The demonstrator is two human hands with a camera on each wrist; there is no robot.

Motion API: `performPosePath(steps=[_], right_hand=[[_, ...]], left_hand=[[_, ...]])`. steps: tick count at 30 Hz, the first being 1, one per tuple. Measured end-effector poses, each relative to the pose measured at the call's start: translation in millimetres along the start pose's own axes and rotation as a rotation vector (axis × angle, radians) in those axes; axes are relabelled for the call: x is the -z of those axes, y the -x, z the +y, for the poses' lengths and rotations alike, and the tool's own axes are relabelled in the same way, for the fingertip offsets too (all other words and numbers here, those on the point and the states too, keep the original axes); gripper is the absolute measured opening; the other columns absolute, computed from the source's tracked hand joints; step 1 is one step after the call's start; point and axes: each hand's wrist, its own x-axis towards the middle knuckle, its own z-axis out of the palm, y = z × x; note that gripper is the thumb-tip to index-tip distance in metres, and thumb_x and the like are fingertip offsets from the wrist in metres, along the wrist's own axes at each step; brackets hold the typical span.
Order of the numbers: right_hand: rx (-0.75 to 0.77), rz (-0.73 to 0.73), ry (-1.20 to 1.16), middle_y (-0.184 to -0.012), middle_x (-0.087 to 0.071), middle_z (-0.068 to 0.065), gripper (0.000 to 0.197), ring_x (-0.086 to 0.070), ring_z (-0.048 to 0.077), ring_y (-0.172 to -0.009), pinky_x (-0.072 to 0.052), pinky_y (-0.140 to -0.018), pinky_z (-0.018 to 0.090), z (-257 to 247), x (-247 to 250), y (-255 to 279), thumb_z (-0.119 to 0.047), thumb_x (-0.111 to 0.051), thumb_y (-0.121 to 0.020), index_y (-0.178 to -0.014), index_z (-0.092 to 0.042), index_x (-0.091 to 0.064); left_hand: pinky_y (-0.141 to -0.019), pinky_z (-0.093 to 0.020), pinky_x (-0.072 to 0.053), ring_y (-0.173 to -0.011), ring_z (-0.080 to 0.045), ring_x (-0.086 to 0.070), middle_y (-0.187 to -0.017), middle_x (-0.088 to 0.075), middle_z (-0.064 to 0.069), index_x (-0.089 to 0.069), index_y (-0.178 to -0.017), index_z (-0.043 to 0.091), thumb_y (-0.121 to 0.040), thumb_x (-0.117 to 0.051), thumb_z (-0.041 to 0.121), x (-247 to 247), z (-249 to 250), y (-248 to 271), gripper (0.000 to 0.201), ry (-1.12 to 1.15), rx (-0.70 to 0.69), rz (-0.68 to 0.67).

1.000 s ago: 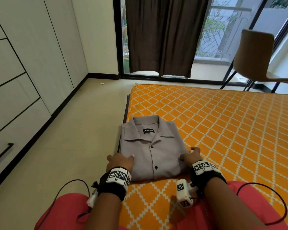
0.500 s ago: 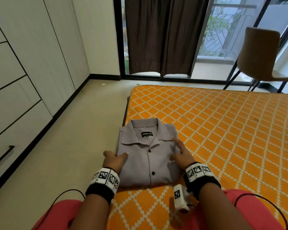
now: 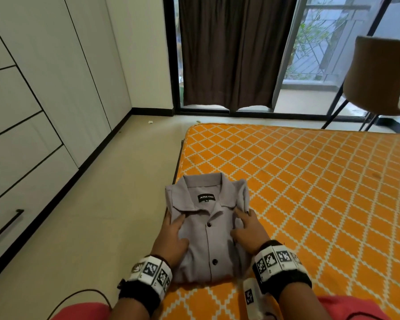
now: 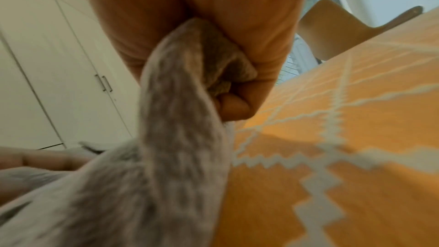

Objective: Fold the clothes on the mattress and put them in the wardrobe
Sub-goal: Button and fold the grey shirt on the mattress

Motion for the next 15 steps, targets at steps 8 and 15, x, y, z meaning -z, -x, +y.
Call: performPosePath(steps=[8,15], right_hand=[[0.195,0.07,-0.112,-0.157,-0.012,-0.006,0.079,-0.03,0.025,-0.14,-0.044,-0.092,0.028,-20,-1,3,-0.006,-0.054,-0.087,-0.152,-0.035,-0.021],[0.33,0.128,-0.079,-0.159,-0.01,-0.008,0.077,-0.023,0.023,-0.144,-0.04,-0.098,0.029,-48,35,-73,-0.008,-0.056,-0.088,-0.148,-0.044,-0.023]], left_hand=[[-0.102,-0.015,-0.028,-0.148,-0.015,-0.019,-0.162,-0.011,0.007,-0.024,-0.151,0.026,-0.083,-0.054,-0.005,-2,9,-14,0.081,-0.01,-0.149,0.093],[-0.104,-0.019,-0.032,-0.144,-0.015,-0.028,-0.16,-0.019,0.005,-0.035,-0.15,0.026,-0.081,-0.055,0.001,23,35,-110,0.076,-0.064,-0.294,0.161]])
